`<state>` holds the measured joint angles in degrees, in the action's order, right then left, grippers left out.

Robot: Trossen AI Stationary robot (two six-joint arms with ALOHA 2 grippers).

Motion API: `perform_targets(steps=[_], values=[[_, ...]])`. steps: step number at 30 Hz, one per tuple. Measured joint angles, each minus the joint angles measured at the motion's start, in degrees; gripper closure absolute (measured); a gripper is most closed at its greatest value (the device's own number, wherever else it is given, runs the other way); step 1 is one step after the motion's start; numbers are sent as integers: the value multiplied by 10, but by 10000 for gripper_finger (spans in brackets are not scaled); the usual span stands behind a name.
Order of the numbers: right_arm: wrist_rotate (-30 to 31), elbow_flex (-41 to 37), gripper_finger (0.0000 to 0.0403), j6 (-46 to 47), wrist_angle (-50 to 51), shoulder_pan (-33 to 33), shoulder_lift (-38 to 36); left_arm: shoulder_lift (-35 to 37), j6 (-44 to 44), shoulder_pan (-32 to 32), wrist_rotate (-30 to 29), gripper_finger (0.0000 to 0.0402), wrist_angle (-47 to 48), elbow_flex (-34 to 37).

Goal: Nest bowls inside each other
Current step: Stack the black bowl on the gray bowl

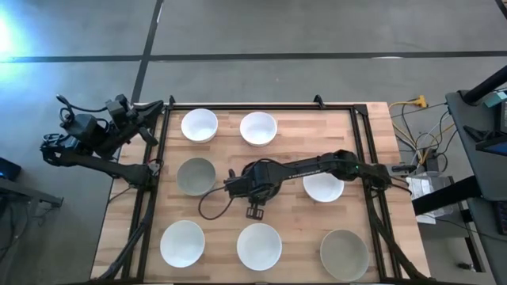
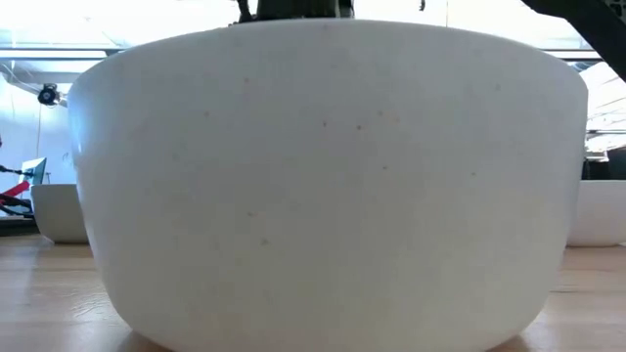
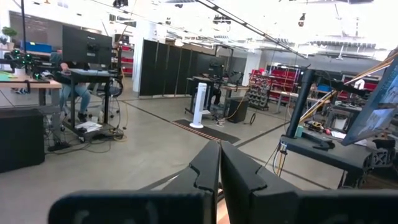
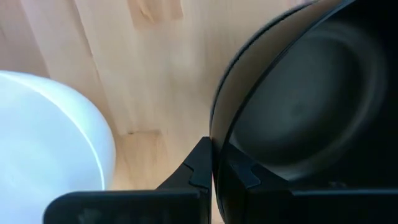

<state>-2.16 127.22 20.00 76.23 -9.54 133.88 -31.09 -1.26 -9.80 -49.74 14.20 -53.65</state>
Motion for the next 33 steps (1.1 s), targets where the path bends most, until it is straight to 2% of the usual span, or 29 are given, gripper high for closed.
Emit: perform_targets(steps=[22, 29, 33], values=[[-23, -56, 389, -21, 10, 0, -2, 0, -1, 0, 0, 402, -2, 1], [-28, -56, 326, -20, 16, 1, -2, 0, -1, 0, 0, 402, -3, 2], [-28, -30, 288, -18, 16, 1, -2, 0, -1, 0, 0, 402, -5, 1]])
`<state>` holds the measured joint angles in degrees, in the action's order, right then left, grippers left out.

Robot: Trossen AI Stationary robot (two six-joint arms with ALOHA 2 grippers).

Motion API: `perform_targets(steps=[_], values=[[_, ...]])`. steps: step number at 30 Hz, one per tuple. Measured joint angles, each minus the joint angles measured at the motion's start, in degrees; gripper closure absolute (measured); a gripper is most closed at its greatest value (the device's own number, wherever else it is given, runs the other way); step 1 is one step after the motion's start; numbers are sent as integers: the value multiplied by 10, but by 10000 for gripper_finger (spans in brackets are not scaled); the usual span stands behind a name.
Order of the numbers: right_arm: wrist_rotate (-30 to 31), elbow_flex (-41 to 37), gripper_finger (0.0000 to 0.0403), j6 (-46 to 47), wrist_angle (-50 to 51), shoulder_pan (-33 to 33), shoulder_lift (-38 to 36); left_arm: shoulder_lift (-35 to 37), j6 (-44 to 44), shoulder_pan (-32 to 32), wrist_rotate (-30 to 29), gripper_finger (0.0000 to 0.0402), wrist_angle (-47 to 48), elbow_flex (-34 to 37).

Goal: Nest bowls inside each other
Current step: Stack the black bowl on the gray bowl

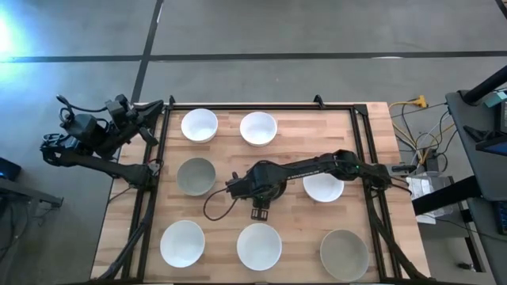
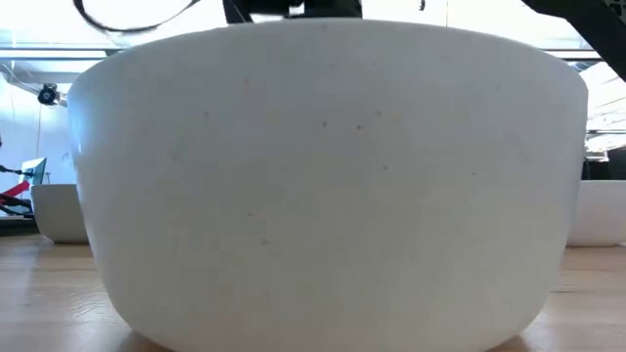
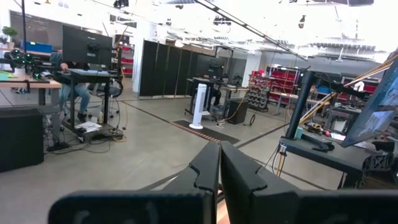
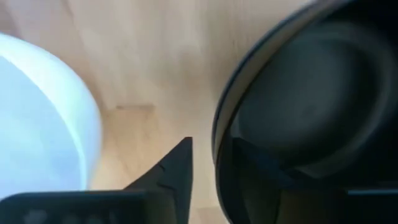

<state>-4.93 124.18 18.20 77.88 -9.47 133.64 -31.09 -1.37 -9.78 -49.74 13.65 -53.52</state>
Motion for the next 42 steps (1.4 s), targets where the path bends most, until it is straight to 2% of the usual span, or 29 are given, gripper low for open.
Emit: perform_targets(steps=[7, 10, 17, 20, 23, 29, 34, 42], values=[[0, 107, 262, 2, 7, 7, -4, 2, 0, 0, 0, 402, 0, 0], [3, 96, 267, 26, -18, 21, -36, 2, 0, 0, 0, 402, -3, 0], [59, 96, 293, 39, -20, 78, -106, 3, 0, 0, 0, 402, -19, 0], [11, 94, 303, 33, -22, 100, -112, 3, 0, 0, 1, 402, -27, 0], [-53, 73, 311, 17, -34, 103, -103, 4, 0, 0, 1, 402, -27, -1], [-100, -10, 315, 22, -79, 88, -95, 8, 0, 0, 2, 402, -27, -1], [-106, -75, 315, 39, -96, 77, -94, 14, 1, 0, 2, 402, -27, -2], [-107, -125, 315, 47, -142, 57, -93, 27, 2, 0, 2, 402, -26, 0]])
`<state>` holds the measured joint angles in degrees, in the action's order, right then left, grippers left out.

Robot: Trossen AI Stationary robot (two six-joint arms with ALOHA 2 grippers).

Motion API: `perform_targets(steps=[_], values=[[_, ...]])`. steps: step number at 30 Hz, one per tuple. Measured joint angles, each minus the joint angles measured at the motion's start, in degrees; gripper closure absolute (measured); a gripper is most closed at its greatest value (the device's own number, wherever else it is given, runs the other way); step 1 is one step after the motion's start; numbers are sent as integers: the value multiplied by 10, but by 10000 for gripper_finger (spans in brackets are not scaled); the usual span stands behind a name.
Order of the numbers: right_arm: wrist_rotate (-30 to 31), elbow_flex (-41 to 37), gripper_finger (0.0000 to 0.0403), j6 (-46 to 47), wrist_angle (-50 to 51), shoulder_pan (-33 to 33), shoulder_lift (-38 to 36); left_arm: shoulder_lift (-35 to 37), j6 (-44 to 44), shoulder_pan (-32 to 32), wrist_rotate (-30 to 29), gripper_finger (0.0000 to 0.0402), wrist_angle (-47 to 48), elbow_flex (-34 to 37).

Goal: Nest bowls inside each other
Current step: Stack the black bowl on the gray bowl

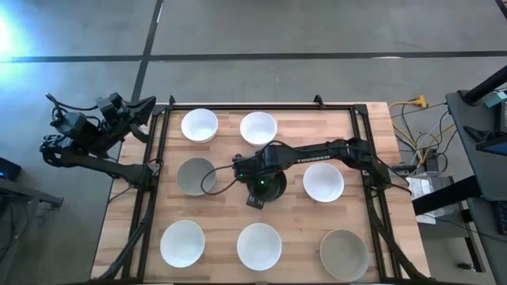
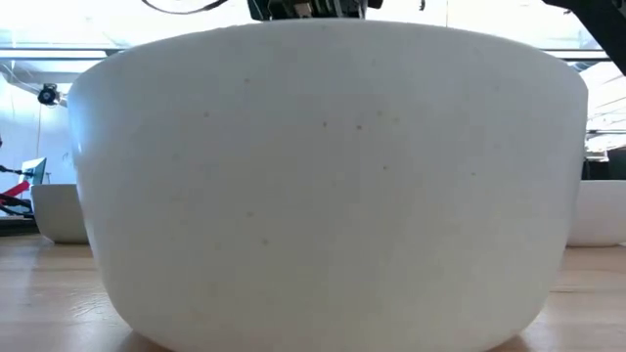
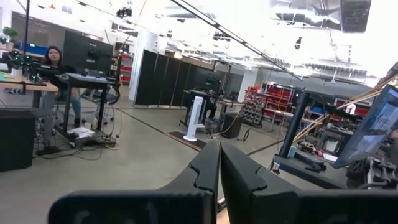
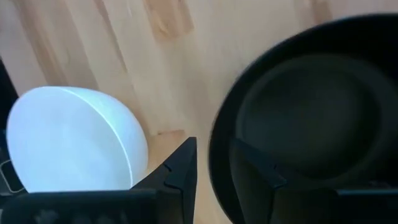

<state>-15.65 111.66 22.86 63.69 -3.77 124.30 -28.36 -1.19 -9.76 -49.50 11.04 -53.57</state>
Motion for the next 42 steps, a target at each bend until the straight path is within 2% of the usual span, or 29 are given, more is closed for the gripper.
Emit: perform_targets(steps=[9, 27, 36, 42], values=[[1, -31, 315, 15, -27, -3, 0, 5, 0, 0, 0, 402, 1, 0], [7, -45, 315, 23, -28, -3, 0, 4, 0, 0, 0, 402, 0, 2], [6, -4, 316, 27, -29, -3, -4, 3, 0, 0, 0, 402, 0, 2], [24, -12, 316, 27, -30, 0, -4, 1, 0, 0, 0, 402, 0, 2]])
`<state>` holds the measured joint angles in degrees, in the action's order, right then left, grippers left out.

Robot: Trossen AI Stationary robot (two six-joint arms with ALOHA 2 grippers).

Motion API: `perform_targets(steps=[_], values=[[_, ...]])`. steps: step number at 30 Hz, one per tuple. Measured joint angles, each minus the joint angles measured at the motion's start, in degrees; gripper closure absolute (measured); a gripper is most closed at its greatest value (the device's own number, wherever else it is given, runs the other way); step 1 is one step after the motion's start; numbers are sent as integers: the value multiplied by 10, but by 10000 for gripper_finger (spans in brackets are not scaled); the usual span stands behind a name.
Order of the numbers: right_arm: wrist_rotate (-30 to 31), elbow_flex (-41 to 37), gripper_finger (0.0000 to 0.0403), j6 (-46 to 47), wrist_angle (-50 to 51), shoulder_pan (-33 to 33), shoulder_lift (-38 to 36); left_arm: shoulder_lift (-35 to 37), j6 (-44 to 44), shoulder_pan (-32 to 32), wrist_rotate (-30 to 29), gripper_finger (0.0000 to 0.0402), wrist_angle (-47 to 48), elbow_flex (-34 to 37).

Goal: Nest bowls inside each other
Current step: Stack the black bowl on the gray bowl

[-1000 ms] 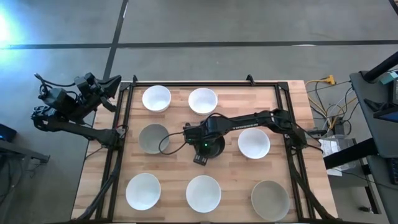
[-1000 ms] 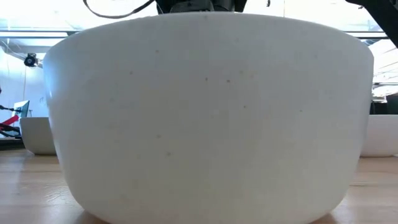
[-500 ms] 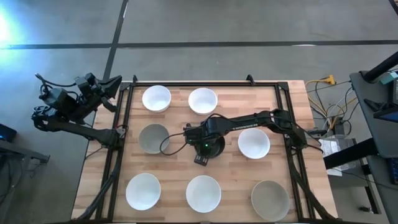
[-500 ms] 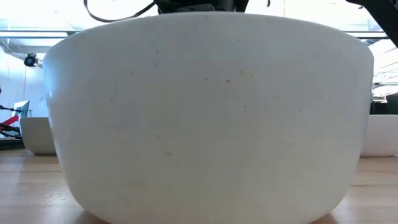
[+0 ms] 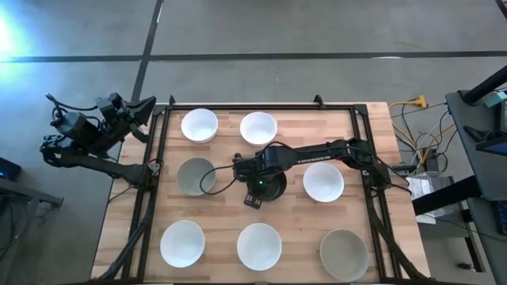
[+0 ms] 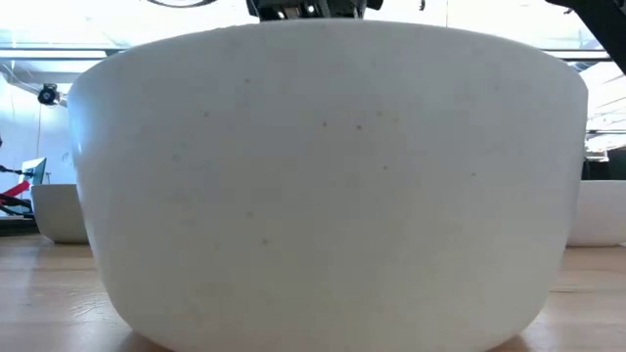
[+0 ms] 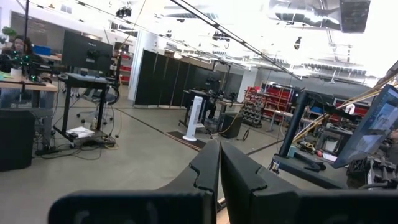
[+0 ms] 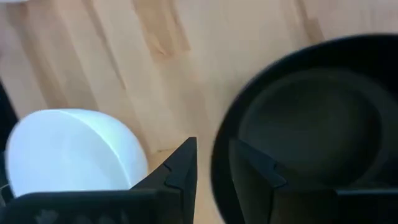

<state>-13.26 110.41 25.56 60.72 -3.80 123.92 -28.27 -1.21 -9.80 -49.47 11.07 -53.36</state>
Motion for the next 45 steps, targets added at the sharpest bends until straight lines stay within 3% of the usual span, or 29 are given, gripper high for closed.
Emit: perform_targets(steps=[12, 45], values=[[29, -17, 316, 0, 1, 1, 0, -1, 0, 0, 0, 402, 0, 0], [9, -18, 316, -5, -15, 1, 0, -4, 0, 0, 0, 402, 0, 0]])
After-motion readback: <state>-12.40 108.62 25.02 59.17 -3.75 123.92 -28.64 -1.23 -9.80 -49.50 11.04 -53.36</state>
